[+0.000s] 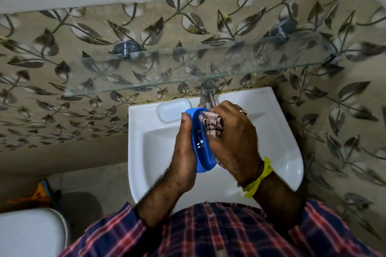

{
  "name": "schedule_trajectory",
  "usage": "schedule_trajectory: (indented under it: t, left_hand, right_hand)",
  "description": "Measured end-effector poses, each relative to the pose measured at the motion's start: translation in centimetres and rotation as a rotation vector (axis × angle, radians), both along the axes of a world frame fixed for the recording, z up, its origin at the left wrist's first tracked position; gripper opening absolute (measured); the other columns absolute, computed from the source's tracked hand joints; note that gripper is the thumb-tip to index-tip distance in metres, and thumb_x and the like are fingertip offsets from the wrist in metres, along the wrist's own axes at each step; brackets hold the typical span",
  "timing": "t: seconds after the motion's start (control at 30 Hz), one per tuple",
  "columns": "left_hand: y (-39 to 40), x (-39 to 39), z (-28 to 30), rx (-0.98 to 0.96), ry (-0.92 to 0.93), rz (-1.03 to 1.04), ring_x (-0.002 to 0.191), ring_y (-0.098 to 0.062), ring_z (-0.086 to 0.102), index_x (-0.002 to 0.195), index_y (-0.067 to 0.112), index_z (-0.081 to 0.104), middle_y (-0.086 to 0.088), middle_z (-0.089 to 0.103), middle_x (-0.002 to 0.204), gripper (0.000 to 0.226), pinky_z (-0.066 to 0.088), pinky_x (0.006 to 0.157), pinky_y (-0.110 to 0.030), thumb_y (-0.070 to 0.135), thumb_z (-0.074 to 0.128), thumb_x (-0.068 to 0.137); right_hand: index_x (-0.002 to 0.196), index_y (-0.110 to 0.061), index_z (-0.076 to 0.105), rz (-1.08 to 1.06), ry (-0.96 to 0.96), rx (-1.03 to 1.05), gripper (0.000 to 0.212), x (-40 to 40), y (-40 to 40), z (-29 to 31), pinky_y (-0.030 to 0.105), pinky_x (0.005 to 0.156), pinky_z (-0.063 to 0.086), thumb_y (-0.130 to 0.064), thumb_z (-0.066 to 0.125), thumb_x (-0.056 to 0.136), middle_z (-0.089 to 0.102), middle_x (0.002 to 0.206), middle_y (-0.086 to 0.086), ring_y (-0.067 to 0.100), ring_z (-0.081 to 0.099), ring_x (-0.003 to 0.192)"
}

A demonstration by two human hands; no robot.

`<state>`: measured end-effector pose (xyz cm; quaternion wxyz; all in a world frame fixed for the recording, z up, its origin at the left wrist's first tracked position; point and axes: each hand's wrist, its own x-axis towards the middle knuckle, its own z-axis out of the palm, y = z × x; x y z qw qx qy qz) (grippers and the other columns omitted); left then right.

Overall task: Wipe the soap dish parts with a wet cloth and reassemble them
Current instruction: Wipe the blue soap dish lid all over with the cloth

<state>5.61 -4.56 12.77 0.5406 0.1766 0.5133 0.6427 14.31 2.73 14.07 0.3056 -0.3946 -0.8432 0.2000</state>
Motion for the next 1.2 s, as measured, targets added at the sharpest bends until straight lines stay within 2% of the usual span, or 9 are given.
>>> schedule_trajectory:
  t: [0.1, 0.27, 0.47, 0.6, 0.67, 0.77, 0.93, 1.1, 1.2]
  left_hand:
    - [0.2, 0.0, 0.4, -0.003, 0.022, -0.016, 0.117, -0.027, 0.068, 0.127, 0.031, 0.067, -0.007, 0.073, 0.125, 0.066, 0.055, 0.097, -0.048, 0.072, 0.030, 0.090]
    - [0.4, -0.6, 0.4, 0.050, -0.003, -0.027, 0.108, -0.020, 0.073, 0.104, 0.040, 0.078, -0.001, 0.077, 0.113, 0.061, 0.056, 0.089, -0.041, 0.068, 0.026, 0.088]
    - [0.6, -0.4, 0.2, 0.016, 0.000, -0.022, 0.118, -0.024, 0.068, 0.128, 0.023, 0.065, -0.008, 0.073, 0.125, 0.068, 0.057, 0.095, -0.037, 0.065, 0.027, 0.090]
    - [0.4, -0.5, 0.3, 0.037, -0.043, -0.037, 0.119, -0.025, 0.068, 0.114, 0.029, 0.076, -0.008, 0.073, 0.123, 0.065, 0.052, 0.104, -0.046, 0.067, 0.029, 0.089]
    - [0.3, -0.4, 0.2, 0.025, -0.024, -0.035, 0.120, -0.028, 0.066, 0.119, 0.026, 0.072, -0.011, 0.072, 0.125, 0.067, 0.047, 0.109, -0.051, 0.067, 0.028, 0.090]
    - [0.5, -0.2, 0.3, 0.014, 0.018, -0.026, 0.121, -0.026, 0.066, 0.127, 0.021, 0.066, -0.009, 0.072, 0.126, 0.068, 0.046, 0.109, -0.051, 0.066, 0.029, 0.090]
    - [0.7, -0.6, 0.7, -0.038, -0.024, 0.004, 0.114, -0.030, 0.070, 0.114, 0.023, 0.074, -0.012, 0.075, 0.117, 0.069, 0.048, 0.106, -0.059, 0.071, 0.035, 0.084]
    - [0.6, -0.3, 0.6, -0.031, -0.008, 0.001, 0.123, -0.028, 0.065, 0.124, 0.018, 0.068, -0.012, 0.072, 0.125, 0.073, 0.043, 0.112, -0.055, 0.070, 0.036, 0.086]
    - [0.7, -0.6, 0.4, -0.033, -0.044, -0.002, 0.117, -0.027, 0.068, 0.116, 0.020, 0.072, -0.012, 0.074, 0.120, 0.069, 0.049, 0.105, -0.049, 0.067, 0.027, 0.095]
  right_hand:
    - [0.085, -0.013, 0.063, -0.041, 0.008, 0.025, 0.006, -0.3, 0.4, 0.2, 0.043, 0.063, 0.054, -0.017, 0.066, 0.082, 0.062, 0.088, 0.003, 0.029, 0.060, 0.082]
    - [0.088, -0.014, 0.065, 0.039, -0.052, -0.003, 0.014, -0.3, 0.2, 0.1, 0.036, 0.063, 0.051, -0.011, 0.072, 0.076, 0.061, 0.090, 0.001, 0.027, 0.060, 0.085]
    - [0.085, -0.013, 0.066, -0.074, -0.021, 0.065, 0.008, -1.0, 0.2, 0.4, 0.036, 0.062, 0.049, -0.012, 0.064, 0.077, 0.062, 0.088, 0.002, 0.028, 0.060, 0.086]
    - [0.086, -0.013, 0.066, 0.047, -0.110, 0.015, 0.021, 0.1, -0.2, 0.1, 0.039, 0.062, 0.053, -0.005, 0.072, 0.069, 0.062, 0.089, 0.001, 0.026, 0.059, 0.085]
    - [0.089, -0.014, 0.067, 0.034, -0.106, 0.029, 0.021, 0.5, -0.3, 0.1, 0.041, 0.063, 0.053, -0.006, 0.072, 0.070, 0.063, 0.089, 0.001, 0.026, 0.059, 0.086]
    - [0.092, -0.012, 0.070, -0.035, -0.058, 0.176, 0.015, -0.4, 0.2, 0.8, 0.038, 0.068, 0.050, -0.009, 0.066, 0.078, 0.066, 0.092, 0.005, 0.028, 0.060, 0.088]
    - [0.095, -0.011, 0.070, 0.121, -0.272, 0.348, 0.013, 0.3, -0.3, -0.1, 0.045, 0.063, 0.052, -0.012, 0.067, 0.083, 0.066, 0.098, 0.008, 0.032, 0.059, 0.085]
    - [0.096, -0.011, 0.072, 0.129, -0.146, 0.339, 0.019, 0.2, 1.3, 0.1, 0.040, 0.066, 0.049, -0.008, 0.069, 0.077, 0.068, 0.096, 0.006, 0.032, 0.060, 0.084]
    - [0.096, -0.011, 0.073, 0.248, -0.153, 0.327, 0.022, 0.8, 1.5, -0.2, 0.036, 0.069, 0.042, -0.006, 0.068, 0.076, 0.067, 0.095, 0.006, 0.030, 0.058, 0.083]
